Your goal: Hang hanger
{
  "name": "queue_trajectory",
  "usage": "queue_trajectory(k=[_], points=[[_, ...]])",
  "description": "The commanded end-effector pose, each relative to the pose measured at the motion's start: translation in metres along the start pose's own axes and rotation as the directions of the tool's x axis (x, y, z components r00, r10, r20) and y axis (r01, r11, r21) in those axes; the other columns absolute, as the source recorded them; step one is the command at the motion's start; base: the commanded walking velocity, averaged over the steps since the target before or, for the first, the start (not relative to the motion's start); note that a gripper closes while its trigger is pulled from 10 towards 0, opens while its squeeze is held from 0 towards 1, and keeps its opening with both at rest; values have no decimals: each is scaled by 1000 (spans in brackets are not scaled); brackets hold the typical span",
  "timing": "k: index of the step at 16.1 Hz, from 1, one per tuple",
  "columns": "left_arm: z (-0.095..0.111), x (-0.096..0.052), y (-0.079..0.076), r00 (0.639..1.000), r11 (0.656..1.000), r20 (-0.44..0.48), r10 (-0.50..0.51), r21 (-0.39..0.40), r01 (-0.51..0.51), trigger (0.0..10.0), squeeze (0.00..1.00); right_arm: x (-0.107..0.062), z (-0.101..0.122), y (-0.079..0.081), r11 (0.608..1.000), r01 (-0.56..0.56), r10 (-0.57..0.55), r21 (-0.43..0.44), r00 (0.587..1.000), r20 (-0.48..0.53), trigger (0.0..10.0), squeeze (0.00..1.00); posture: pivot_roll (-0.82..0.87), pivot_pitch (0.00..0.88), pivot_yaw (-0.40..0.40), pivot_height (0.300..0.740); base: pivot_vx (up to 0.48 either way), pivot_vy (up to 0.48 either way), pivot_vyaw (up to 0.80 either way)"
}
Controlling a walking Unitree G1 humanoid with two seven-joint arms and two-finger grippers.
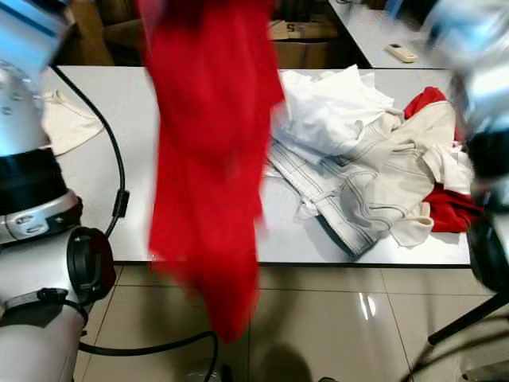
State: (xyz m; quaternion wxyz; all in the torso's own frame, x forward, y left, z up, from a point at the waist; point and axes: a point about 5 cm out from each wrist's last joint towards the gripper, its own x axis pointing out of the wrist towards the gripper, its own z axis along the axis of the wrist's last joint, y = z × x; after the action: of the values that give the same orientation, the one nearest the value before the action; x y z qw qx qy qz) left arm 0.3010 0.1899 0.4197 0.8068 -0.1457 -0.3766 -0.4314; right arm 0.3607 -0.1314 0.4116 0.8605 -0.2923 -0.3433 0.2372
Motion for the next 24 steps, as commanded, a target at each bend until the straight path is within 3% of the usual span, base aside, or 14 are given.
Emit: queue_trajectory(k=[1,5,6,7,8,9,11,15,17,18,19,22,24], points=[[4,3,-3,999,1000,25,-20,-5,20,10000,0,-2,-4,1,999,17,-17,35,1000,21,10000,0,30,0,36,740,0,0,0],[3,2,-4,1000,1000,21,-23,-7,24,10000,0,-3,-10,7,999,-5,5,46,1000,11,10000,0,29,0,38,740,0,0,0],[-1,1,-5,1000,1000,8,-24,-14,24,10000,0,-5,-19,16,998,-36,37,44,999,-11,10000,0,29,0,39,740,0,0,0],[-88,-23,-2,937,991,-324,132,14,-135,10000,0,-48,-75,80,975,-197,214,103,959,-187,10000,0,22,0,64,740,0,0,0],[-139,-48,-3,823,975,-524,222,106,-196,10000,0,-81,-96,118,935,-292,336,199,910,-244,10000,0,20,0,66,740,0,0,0],[-153,-58,2,763,958,-580,285,165,-233,10000,0,-93,-98,128,912,-330,385,243,892,-236,10000,0,20,0,67,740,0,0,0],[-163,-67,11,691,923,-613,384,261,-282,10000,0,-107,-103,137,893,-347,419,286,872,-253,10000,0,12,0,74,740,0,0,0],[-172,-72,14,640,896,-632,437,366,-250,10000,0,-132,-104,154,853,-396,494,341,824,-279,10000,0,10,0,77,740,0,0,0],[-178,-77,22,596,851,-614,518,444,-282,10000,0,-141,-98,159,823,-435,541,364,797,-269,10000,0,12,0,75,740,0,0,0],[-180,-84,29,552,815,-609,569,505,-283,10000,0,-144,-94,159,814,-450,555,366,789,-264,10000,0,11,0,76,740,0,0,0],[-184,-100,38,483,770,-609,629,575,-278,10000,0,-148,-87,154,804,-474,574,360,776,-260,10000,0,9,0,77,740,0,0,0],[-194,-127,47,378,732,-629,679,622,-278,10000,0,-158,-76,140,773,-526,623,356,735,-266,10000,0,7,0,73,740,0,0,0],[-206,-150,51,283,712,-654,702,647,-271,10000,0,-167,-64,125,742,-561,662,368,701,-265,10000,0,2,0,75,740,0,0,0]])
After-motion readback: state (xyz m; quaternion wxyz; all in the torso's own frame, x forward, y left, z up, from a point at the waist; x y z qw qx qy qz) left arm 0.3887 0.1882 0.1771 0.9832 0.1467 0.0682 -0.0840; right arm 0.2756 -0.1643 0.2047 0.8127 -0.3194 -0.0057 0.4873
